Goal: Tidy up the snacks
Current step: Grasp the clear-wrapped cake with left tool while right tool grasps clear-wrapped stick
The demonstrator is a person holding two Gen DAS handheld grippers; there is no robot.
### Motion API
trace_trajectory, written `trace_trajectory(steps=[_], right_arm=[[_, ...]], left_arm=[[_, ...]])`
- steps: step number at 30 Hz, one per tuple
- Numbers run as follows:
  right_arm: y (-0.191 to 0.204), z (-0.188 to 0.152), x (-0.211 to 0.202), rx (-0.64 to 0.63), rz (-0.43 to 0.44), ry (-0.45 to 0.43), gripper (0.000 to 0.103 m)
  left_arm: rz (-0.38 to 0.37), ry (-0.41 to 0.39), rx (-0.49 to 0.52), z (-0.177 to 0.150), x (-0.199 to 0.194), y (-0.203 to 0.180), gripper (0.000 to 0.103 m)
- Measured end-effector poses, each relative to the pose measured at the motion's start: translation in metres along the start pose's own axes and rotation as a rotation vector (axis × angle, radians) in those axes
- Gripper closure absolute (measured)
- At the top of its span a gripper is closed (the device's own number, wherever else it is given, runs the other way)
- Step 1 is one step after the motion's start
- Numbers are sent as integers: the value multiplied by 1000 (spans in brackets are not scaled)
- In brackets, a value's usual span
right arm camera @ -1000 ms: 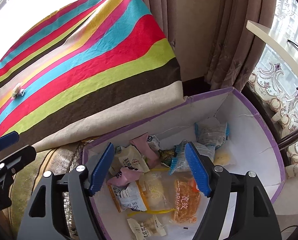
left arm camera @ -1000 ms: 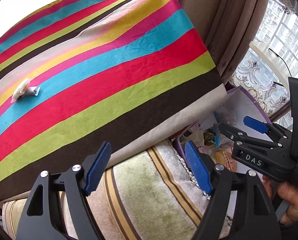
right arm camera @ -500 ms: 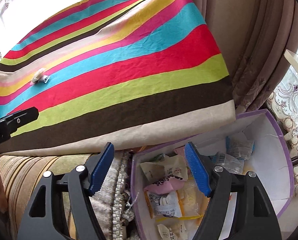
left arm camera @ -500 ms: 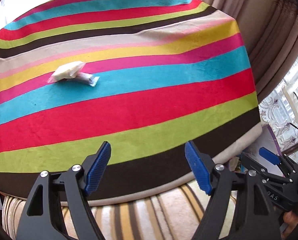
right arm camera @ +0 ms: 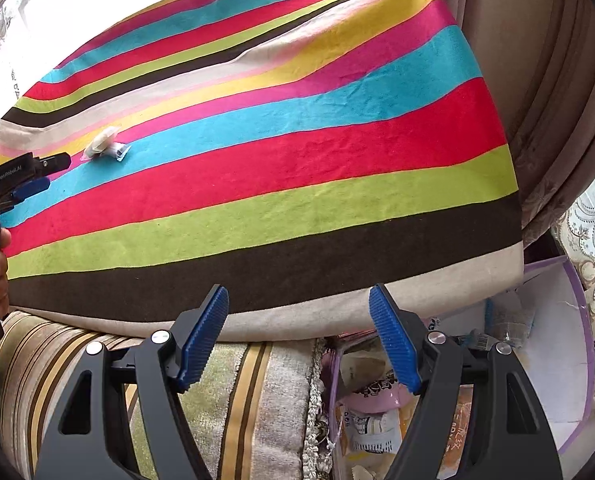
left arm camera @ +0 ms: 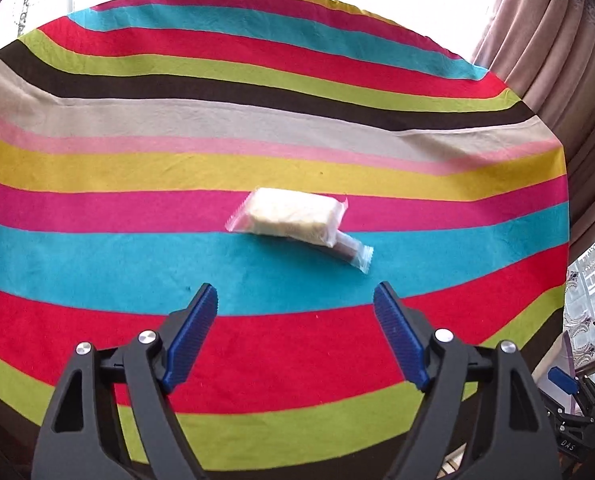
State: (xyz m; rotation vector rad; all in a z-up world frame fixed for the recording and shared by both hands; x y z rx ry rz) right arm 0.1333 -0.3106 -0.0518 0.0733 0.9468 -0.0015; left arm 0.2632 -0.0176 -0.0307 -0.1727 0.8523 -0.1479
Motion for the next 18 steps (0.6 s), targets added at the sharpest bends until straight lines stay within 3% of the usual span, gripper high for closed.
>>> trace_trajectory(steps=[8, 18], right_arm=[[18, 13, 9, -19, 6, -1, 27], [55, 31, 24, -71, 37, -4, 27]], left_arm=[[-66, 18, 98, 28, 40, -1, 11], [-74, 103, 166, 39, 86, 10, 11]])
Point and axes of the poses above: each gripper's, at about its wrist camera, not at the fingertips, and x roughly the way its jaws point, y to its left, z to its top, the point moved 7 cm from there along x, roughly the way its jaws point, and after that the axes turned 6 degrees about -y, right-handed, at the moved point
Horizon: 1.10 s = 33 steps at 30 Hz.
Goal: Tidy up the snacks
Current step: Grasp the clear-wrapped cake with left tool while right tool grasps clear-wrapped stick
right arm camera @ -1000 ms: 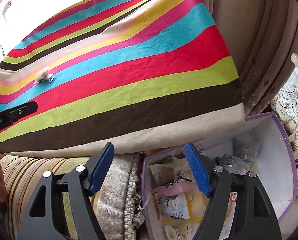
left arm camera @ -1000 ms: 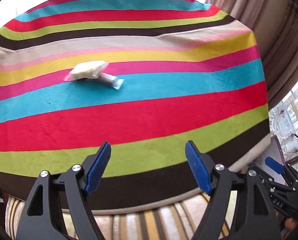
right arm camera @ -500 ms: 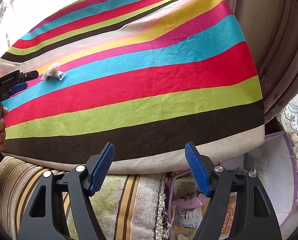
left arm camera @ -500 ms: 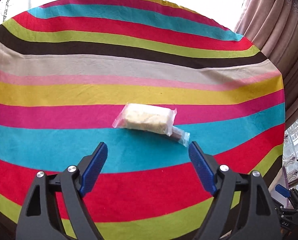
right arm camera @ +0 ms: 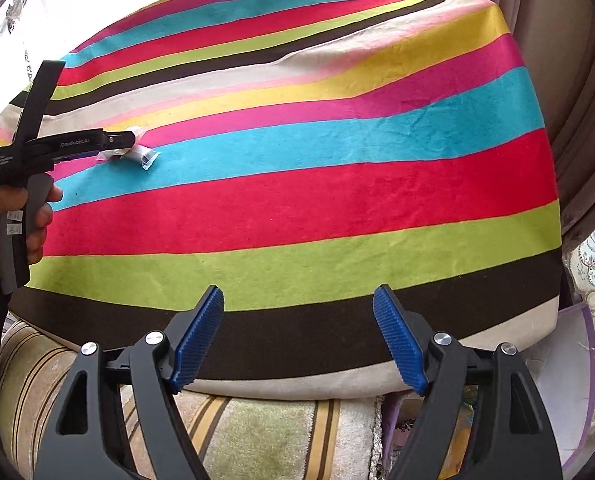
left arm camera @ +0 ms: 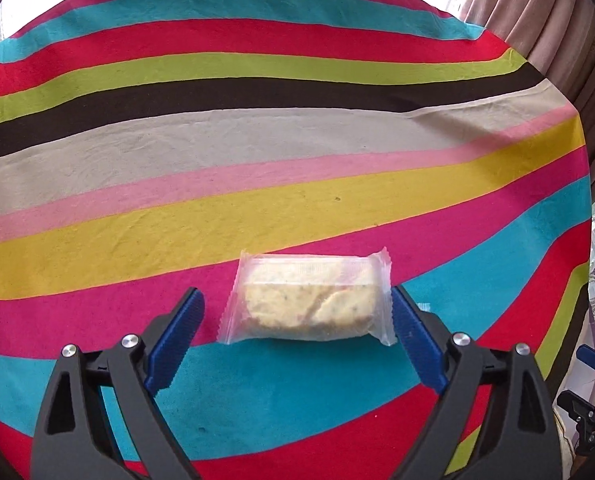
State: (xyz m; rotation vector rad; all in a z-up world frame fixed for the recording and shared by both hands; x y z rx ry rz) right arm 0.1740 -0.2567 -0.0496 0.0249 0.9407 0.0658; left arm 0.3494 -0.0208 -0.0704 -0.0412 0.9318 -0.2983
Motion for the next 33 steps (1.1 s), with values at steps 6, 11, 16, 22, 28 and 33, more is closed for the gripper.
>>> trace_trajectory(steps=[6, 11, 16, 22, 28, 33], right_arm=[[21, 13, 12, -22, 14, -8, 27], [45, 28, 24, -55, 36, -23, 27], [77, 46, 38, -88, 69, -45, 27], [114, 63, 58, -143, 90, -58, 27], [147, 84, 77, -203, 95, -81, 27], [165, 96, 99, -251, 93, -78, 27]], left_arm=[[4, 6, 17, 2, 3, 1, 29], [2, -4, 4, 0, -2, 4, 36], [27, -23, -24, -7, -9, 11, 38], [87, -39, -85, -20, -25, 36, 39], [177, -60, -132, -38, -45, 59, 39], [245, -64, -175, -55, -60, 73, 39]])
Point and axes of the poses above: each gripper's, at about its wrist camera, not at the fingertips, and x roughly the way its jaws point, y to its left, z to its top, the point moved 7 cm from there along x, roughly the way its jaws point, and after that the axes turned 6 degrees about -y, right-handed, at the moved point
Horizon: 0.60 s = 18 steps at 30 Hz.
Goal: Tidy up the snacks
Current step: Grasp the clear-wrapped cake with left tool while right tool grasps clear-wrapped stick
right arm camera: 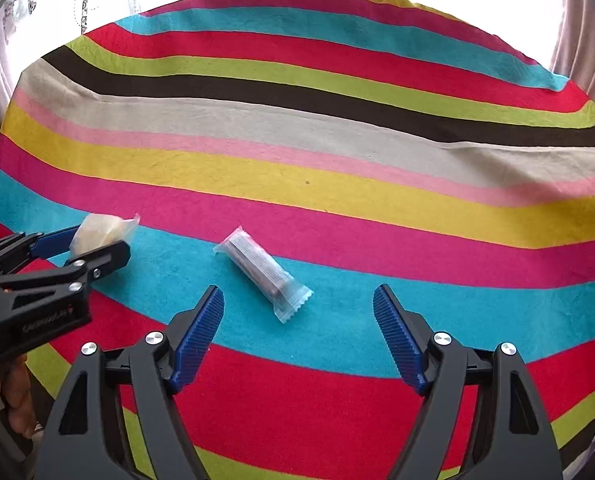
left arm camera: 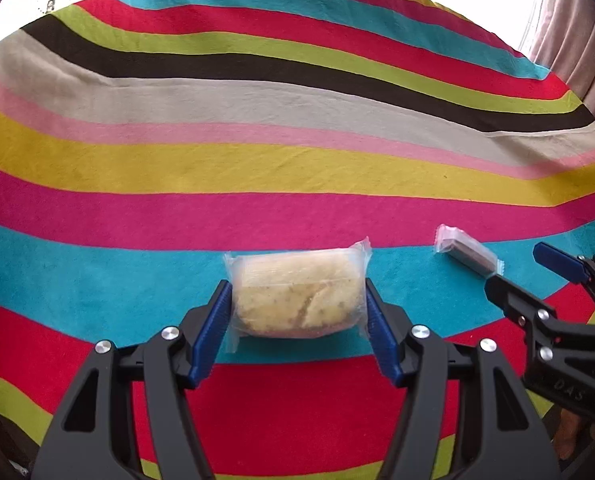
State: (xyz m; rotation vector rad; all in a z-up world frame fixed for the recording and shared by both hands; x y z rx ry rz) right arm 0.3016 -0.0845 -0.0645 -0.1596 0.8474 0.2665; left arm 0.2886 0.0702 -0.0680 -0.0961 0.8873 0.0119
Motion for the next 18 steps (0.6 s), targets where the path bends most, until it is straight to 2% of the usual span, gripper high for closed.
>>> trace_trajectory(steps=[12, 18], right_arm=[[10, 7, 23, -20, 8, 8, 34], [21, 12, 24, -32, 49, -2, 59]], left_arm=[[81, 12, -64, -26, -21, 22, 39], [84, 13, -70, -33, -27, 24, 39]])
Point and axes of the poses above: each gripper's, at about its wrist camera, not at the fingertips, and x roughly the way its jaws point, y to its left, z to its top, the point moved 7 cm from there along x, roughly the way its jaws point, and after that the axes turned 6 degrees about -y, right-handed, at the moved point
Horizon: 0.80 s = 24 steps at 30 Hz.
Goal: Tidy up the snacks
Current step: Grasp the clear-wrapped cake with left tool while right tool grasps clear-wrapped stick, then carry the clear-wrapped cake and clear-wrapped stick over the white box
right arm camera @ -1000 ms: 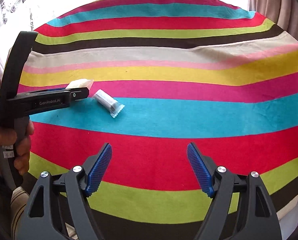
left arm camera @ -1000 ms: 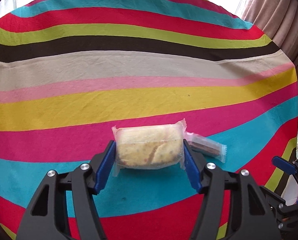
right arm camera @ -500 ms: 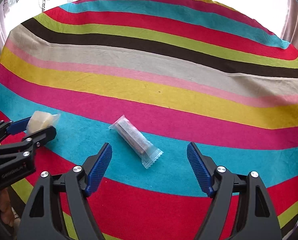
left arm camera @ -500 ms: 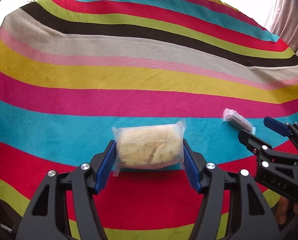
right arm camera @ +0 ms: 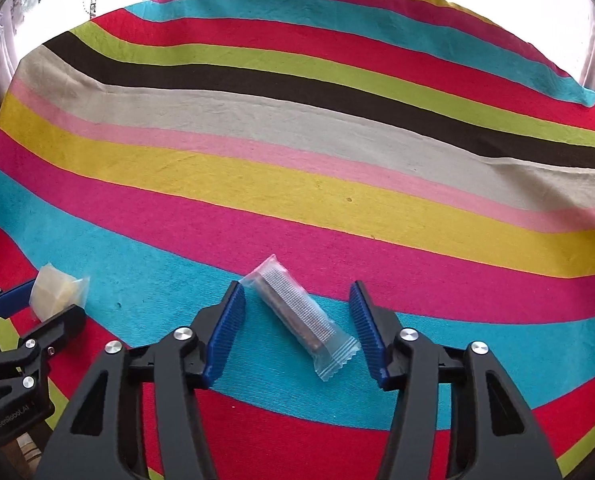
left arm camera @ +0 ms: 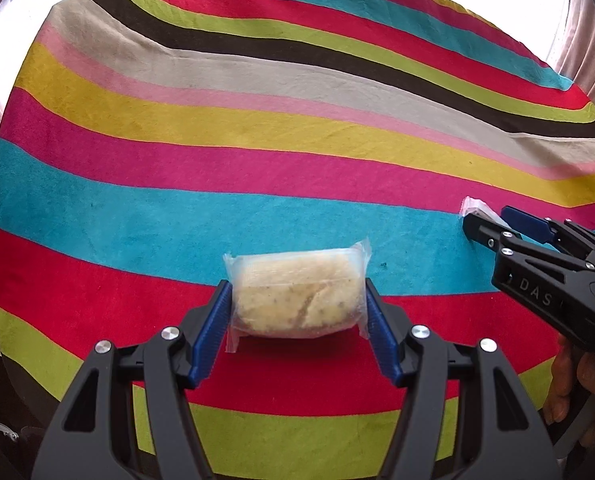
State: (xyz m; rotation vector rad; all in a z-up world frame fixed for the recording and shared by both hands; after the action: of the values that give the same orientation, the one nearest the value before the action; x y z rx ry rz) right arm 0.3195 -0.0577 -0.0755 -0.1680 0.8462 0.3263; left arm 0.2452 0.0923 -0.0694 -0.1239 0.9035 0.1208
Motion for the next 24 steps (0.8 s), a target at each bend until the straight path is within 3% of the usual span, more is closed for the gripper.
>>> trace_trajectory(steps=[4, 8, 15, 24], right_arm=[[6, -2, -3, -3, 14, -5, 68], [3, -5, -7, 3, 12, -5, 88], [-1, -22, -25, 31, 3, 5, 90], [-34, -63, -68, 112, -45, 32, 90]], left_arm=[[0, 0, 0, -1, 0, 0, 39], [7, -2, 2, 0, -1, -3, 39], [8, -10, 12, -5, -11, -13, 40], [-27, -18, 54, -19, -37, -47, 40]])
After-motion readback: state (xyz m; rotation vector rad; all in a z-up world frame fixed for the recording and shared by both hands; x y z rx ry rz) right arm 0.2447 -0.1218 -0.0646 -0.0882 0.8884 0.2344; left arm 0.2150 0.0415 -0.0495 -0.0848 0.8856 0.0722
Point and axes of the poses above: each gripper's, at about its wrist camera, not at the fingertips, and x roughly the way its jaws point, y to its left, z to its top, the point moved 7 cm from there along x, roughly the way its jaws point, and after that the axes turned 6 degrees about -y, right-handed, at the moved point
